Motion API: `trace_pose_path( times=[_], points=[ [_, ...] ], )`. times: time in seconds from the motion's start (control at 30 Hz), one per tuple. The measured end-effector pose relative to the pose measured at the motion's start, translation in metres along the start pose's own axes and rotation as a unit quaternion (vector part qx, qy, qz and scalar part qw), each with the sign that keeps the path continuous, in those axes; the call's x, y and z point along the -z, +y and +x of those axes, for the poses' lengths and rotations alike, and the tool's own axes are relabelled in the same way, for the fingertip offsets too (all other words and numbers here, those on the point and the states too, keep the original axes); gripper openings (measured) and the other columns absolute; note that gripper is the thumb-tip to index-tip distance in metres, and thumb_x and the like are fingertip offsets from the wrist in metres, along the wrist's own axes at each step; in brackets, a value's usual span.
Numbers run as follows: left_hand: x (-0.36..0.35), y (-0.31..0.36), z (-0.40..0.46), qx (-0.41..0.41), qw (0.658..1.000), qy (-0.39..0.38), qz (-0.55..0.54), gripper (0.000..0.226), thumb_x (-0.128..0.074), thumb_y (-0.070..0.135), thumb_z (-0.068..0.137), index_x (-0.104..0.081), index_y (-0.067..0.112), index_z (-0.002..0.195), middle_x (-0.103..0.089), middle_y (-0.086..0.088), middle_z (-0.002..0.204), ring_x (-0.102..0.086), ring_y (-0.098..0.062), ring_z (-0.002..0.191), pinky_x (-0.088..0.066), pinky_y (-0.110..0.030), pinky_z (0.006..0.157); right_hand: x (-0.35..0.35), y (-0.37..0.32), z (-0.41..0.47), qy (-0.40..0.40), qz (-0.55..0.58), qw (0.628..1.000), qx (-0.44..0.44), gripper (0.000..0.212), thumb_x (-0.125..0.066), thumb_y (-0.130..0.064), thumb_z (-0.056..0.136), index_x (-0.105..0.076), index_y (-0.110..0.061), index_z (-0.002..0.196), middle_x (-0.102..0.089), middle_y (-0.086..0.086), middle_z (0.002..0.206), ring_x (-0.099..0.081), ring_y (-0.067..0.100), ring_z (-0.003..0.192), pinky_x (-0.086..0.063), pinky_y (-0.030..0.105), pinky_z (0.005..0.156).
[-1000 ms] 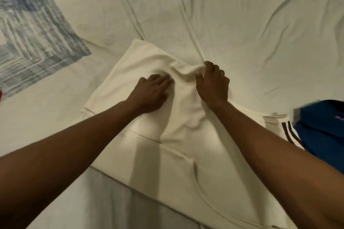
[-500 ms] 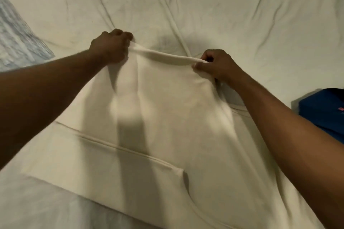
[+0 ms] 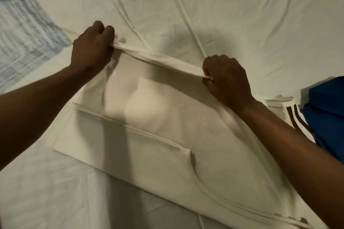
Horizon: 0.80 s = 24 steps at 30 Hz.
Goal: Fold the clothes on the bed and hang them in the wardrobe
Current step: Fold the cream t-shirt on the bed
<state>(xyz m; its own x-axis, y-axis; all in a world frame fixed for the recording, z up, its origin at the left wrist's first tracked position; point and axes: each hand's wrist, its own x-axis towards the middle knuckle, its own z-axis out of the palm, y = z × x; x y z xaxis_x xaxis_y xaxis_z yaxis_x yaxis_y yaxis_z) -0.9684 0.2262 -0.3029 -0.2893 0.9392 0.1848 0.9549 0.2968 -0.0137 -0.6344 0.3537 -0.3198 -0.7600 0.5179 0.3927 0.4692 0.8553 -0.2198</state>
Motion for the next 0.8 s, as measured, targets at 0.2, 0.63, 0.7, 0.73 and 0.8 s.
trace_pose_path(
  times=[0.2,0.63,0.7,0.73,0.8],
  points=[
    [0.01,-0.011,-0.091,0.015,0.997,-0.076,0.011,0.021,-0.059,0.012,0.09,-0.049,0.008,0.108,-0.046,-0.014,0.104,-0.053,-0.038,0.08,-0.046,-0.046,0.056,-0.013,-0.026,-0.064,-0.106,-0.002,0.986,0.128,0.022,-0.068,0.004,0.073,-0.056,-0.01,0.085,-0.053,0.01,0.075,-0.05,0.032,0.065,-0.039,0.039,0.058],
    [0.012,-0.017,-0.143,0.038,0.995,-0.087,-0.008,0.014,-0.059,0.007,0.089,-0.056,0.007,0.103,-0.049,-0.015,0.104,-0.052,-0.037,0.072,-0.038,-0.037,0.054,-0.002,-0.059,-0.081,-0.184,-0.056,0.976,0.103,0.032,-0.071,0.003,0.06,-0.058,-0.01,0.086,-0.054,0.007,0.073,-0.051,0.031,0.063,-0.036,0.037,0.054],
    [0.01,-0.017,-0.147,0.034,0.996,-0.083,-0.009,0.016,-0.061,0.005,0.088,-0.058,0.006,0.104,-0.051,-0.015,0.104,-0.054,-0.038,0.08,-0.04,-0.038,0.054,-0.002,-0.06,-0.084,-0.204,-0.071,0.972,0.089,0.035,-0.073,0.0,0.059,-0.058,-0.011,0.087,-0.055,0.006,0.074,-0.052,0.031,0.065,-0.035,0.036,0.055],
    [0.009,-0.018,-0.149,0.033,0.996,-0.084,-0.009,0.016,-0.062,0.004,0.088,-0.059,0.007,0.104,-0.052,-0.015,0.105,-0.054,-0.038,0.082,-0.042,-0.039,0.054,-0.001,-0.063,-0.085,-0.211,-0.073,0.971,0.089,0.035,-0.073,-0.001,0.059,-0.058,-0.012,0.088,-0.055,0.006,0.075,-0.052,0.031,0.066,-0.035,0.036,0.056],
    [0.005,-0.022,-0.153,0.029,0.996,-0.088,-0.007,0.018,-0.064,0.005,0.088,-0.061,0.007,0.106,-0.053,-0.016,0.107,-0.055,-0.04,0.083,-0.045,-0.041,0.055,-0.001,-0.067,-0.086,-0.223,-0.073,0.967,0.096,0.034,-0.071,-0.002,0.059,-0.057,-0.013,0.088,-0.054,0.004,0.075,-0.051,0.029,0.067,-0.036,0.036,0.056]
  ],
)
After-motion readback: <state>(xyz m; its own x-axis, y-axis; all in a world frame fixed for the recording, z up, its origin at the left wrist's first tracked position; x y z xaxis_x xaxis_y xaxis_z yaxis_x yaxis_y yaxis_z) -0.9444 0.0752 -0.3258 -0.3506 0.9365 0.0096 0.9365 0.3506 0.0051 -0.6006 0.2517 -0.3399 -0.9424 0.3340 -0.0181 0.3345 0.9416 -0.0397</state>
